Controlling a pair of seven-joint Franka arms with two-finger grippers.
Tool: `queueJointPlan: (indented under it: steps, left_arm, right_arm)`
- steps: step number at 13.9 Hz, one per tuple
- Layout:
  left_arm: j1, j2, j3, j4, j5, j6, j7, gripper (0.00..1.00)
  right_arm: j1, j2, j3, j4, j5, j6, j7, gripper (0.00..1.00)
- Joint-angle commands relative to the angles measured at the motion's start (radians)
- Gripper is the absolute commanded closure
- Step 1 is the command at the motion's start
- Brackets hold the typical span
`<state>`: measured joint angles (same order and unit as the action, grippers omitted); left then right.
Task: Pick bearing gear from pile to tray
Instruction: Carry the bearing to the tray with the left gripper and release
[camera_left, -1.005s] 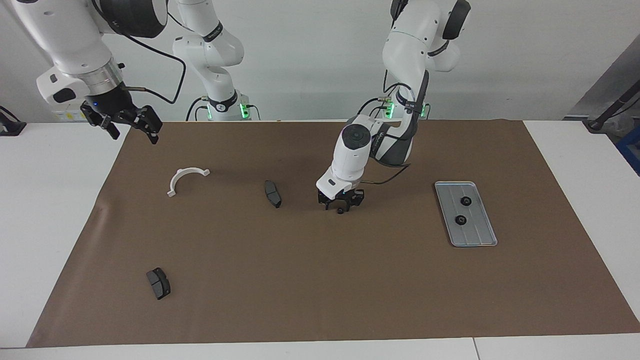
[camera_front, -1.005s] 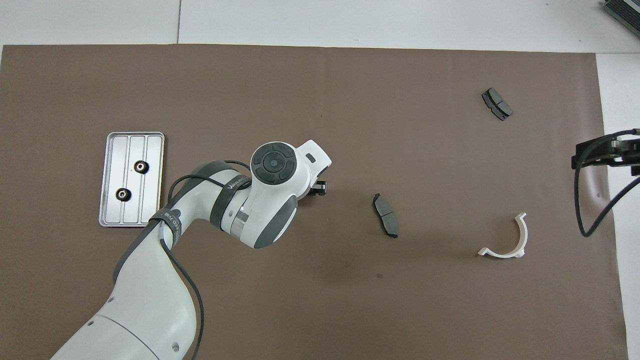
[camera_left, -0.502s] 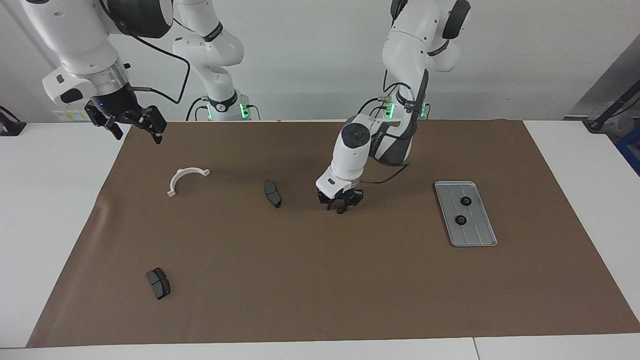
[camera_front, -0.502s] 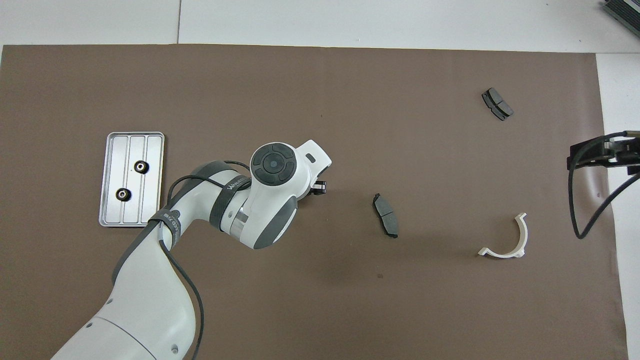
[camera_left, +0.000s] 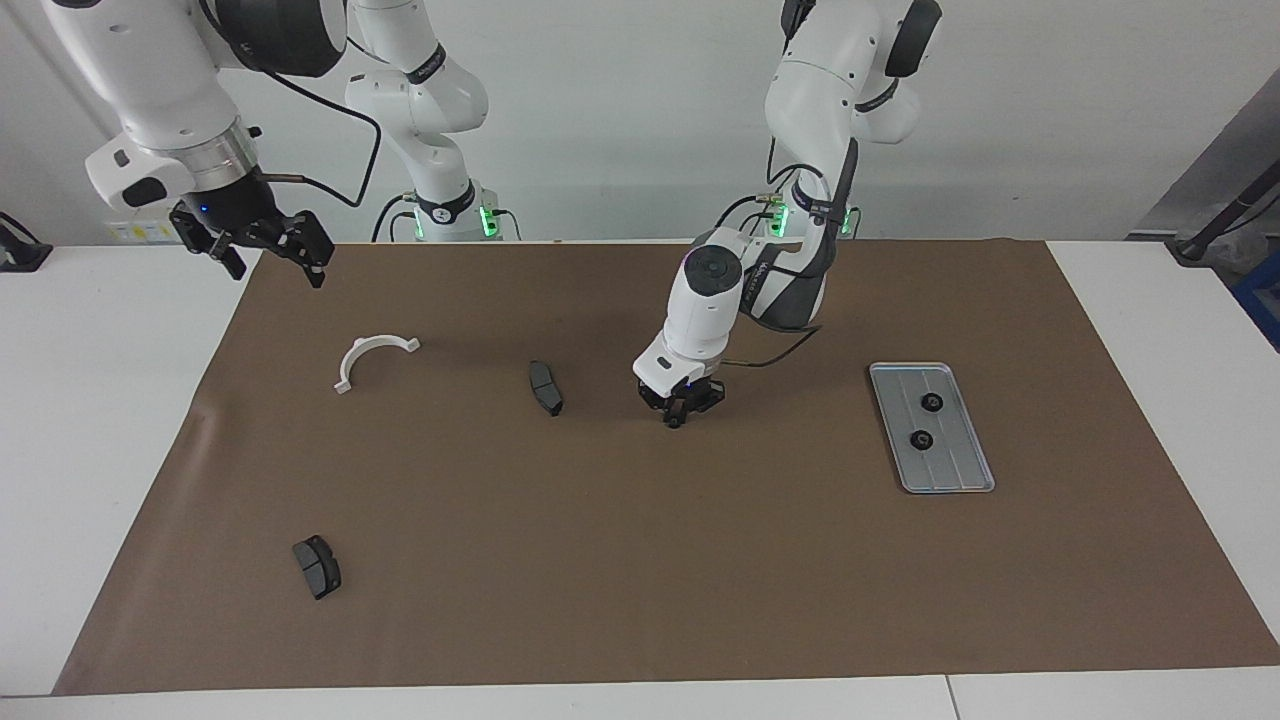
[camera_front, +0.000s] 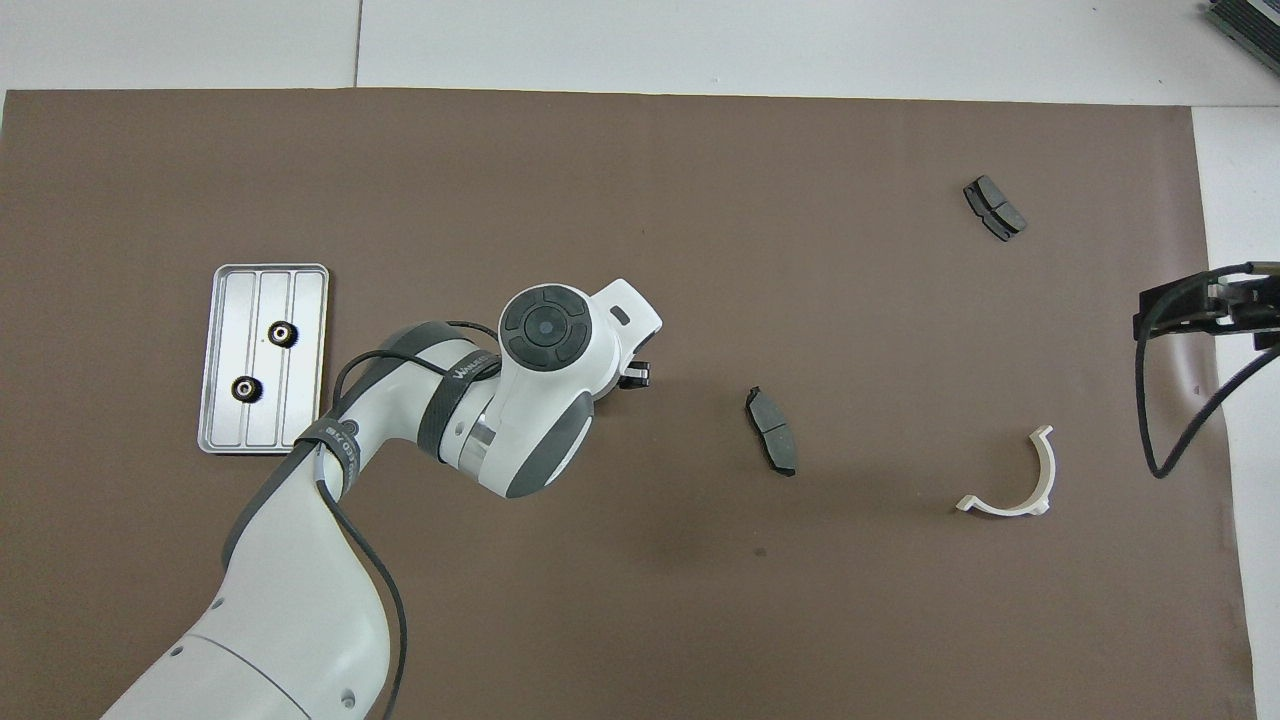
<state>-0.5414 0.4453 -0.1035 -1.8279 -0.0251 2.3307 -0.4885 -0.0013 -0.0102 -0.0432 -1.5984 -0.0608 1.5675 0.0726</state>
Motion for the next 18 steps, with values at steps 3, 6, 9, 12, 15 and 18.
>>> queueJointPlan:
  steps: [3, 6, 9, 12, 15, 18]
  left_arm:
    - [0.009, -0.022, 0.016, 0.005, 0.007, -0.052, -0.012, 1.0]
    - [0.101, -0.026, 0.015, 0.071, 0.008, -0.132, 0.001, 1.0]
    - [0.231, -0.095, 0.011, 0.053, 0.007, -0.191, 0.108, 1.0]
    - [0.331, -0.157, 0.011, -0.006, 0.001, -0.234, 0.241, 1.0]
    - [0.432, -0.207, 0.015, -0.121, 0.001, -0.223, 0.483, 1.0]
    - [0.537, -0.22, 0.015, -0.148, 0.001, -0.237, 0.704, 1.0]
  right_arm:
    - [-0.005, -0.017, 0.006, -0.023, -0.01, 0.003, -0.023, 0.0]
    - [-0.009, -0.019, 0.006, -0.023, 0.025, -0.004, -0.005, 0.0]
    - [-0.014, -0.019, 0.006, -0.018, 0.024, 0.003, -0.008, 0.0]
    - [0.0, -0.024, 0.008, -0.02, 0.03, -0.001, -0.011, 0.0]
    - [-0.002, -0.024, 0.006, -0.018, 0.03, 0.0, -0.011, 0.0]
    - [0.0, -0.024, 0.006, -0.018, 0.03, 0.0, -0.011, 0.0]
